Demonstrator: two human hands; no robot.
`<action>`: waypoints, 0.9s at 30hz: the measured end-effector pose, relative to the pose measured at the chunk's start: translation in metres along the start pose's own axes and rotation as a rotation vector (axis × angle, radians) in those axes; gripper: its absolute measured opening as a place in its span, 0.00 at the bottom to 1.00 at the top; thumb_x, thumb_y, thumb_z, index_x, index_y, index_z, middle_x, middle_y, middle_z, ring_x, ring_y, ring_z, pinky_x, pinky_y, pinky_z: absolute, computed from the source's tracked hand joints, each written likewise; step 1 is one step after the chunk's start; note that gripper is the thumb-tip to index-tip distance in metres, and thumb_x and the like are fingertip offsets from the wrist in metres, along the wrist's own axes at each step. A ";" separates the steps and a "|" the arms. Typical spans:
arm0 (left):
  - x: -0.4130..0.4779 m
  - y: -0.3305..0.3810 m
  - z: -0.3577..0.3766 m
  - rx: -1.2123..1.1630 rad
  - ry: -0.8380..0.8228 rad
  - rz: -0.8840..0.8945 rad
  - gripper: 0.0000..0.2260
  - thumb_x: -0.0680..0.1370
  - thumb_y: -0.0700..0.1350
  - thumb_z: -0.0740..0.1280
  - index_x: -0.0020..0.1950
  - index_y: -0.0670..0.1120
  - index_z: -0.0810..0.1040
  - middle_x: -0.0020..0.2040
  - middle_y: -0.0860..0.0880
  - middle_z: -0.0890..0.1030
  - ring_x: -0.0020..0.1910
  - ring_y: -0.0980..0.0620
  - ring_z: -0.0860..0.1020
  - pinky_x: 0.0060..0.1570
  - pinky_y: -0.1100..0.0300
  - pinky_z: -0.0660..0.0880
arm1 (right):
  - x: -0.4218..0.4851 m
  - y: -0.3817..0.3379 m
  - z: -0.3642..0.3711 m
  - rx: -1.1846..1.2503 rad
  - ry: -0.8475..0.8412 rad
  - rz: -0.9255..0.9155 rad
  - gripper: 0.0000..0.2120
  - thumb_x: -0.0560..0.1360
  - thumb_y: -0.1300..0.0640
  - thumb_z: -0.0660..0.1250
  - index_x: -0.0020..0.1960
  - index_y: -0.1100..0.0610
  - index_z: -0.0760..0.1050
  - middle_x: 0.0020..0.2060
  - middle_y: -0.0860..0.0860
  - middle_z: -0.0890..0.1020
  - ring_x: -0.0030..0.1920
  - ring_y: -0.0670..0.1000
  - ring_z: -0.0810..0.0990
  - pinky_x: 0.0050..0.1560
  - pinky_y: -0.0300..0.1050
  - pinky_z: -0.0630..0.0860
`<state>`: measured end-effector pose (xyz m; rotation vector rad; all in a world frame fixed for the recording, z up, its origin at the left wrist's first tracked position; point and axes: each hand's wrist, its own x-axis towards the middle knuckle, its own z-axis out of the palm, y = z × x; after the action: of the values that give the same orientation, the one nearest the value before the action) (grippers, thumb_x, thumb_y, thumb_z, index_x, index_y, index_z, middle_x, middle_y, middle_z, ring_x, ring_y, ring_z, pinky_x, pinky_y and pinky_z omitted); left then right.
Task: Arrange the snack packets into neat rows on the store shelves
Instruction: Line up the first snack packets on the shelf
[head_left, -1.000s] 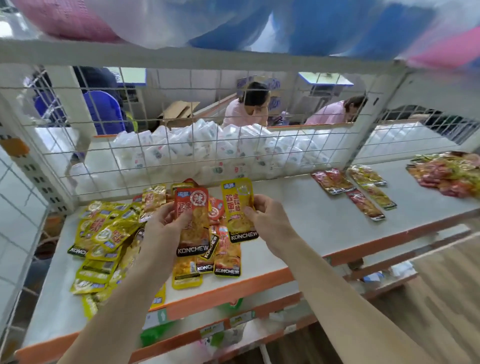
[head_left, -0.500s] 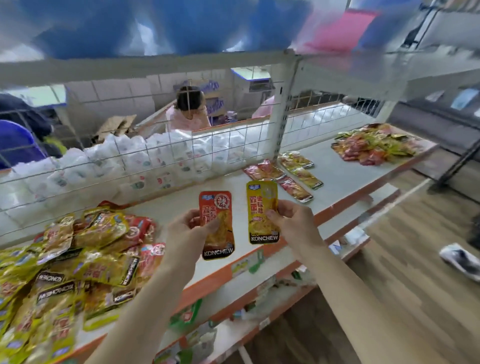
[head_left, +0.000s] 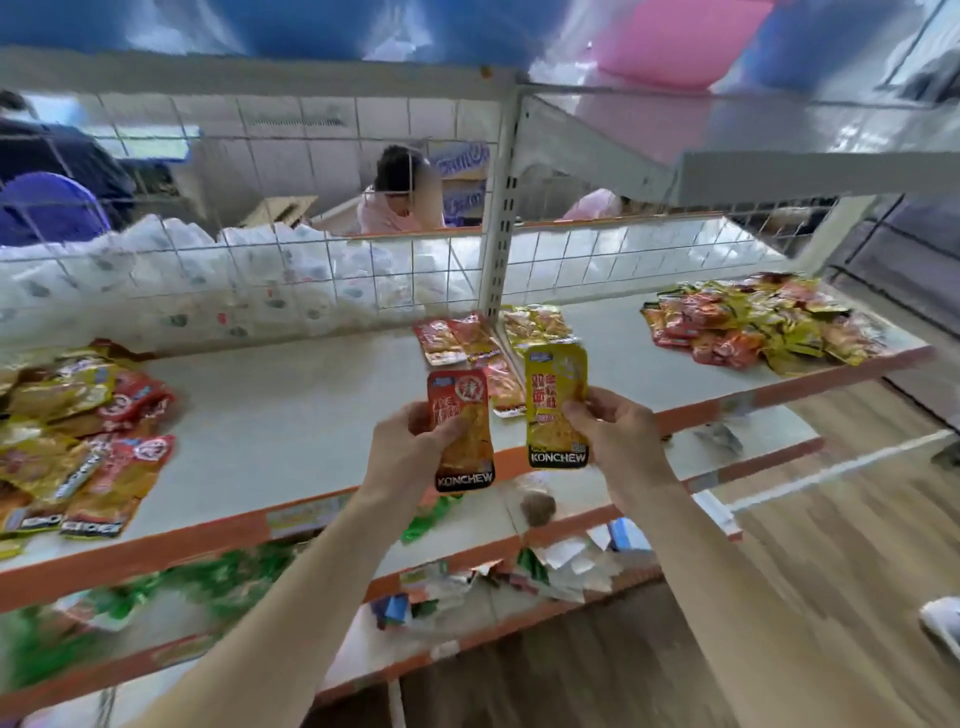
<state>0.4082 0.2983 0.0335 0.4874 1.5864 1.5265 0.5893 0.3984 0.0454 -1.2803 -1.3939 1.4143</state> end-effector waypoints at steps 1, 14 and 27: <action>0.000 -0.001 0.008 0.004 0.010 -0.005 0.11 0.75 0.37 0.74 0.56 0.42 0.82 0.48 0.46 0.86 0.43 0.47 0.86 0.44 0.53 0.83 | 0.006 0.001 -0.010 -0.005 0.004 0.009 0.06 0.77 0.63 0.70 0.48 0.53 0.82 0.48 0.56 0.86 0.51 0.58 0.85 0.57 0.59 0.80; 0.038 -0.005 0.051 0.023 0.152 0.025 0.16 0.81 0.38 0.68 0.64 0.47 0.66 0.51 0.45 0.80 0.48 0.47 0.83 0.44 0.52 0.81 | 0.075 0.009 -0.039 -0.089 -0.096 0.056 0.07 0.78 0.65 0.66 0.50 0.55 0.80 0.49 0.55 0.85 0.50 0.57 0.85 0.56 0.60 0.81; 0.097 -0.034 0.055 0.268 0.228 0.194 0.22 0.79 0.35 0.67 0.66 0.53 0.66 0.50 0.53 0.76 0.47 0.55 0.80 0.35 0.67 0.77 | 0.148 0.029 -0.056 -0.310 -0.121 0.022 0.12 0.80 0.67 0.64 0.58 0.54 0.76 0.48 0.51 0.82 0.48 0.49 0.83 0.45 0.42 0.78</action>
<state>0.4068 0.4008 -0.0224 0.6498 1.9846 1.5634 0.6166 0.5509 0.0013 -1.4249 -1.7383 1.3454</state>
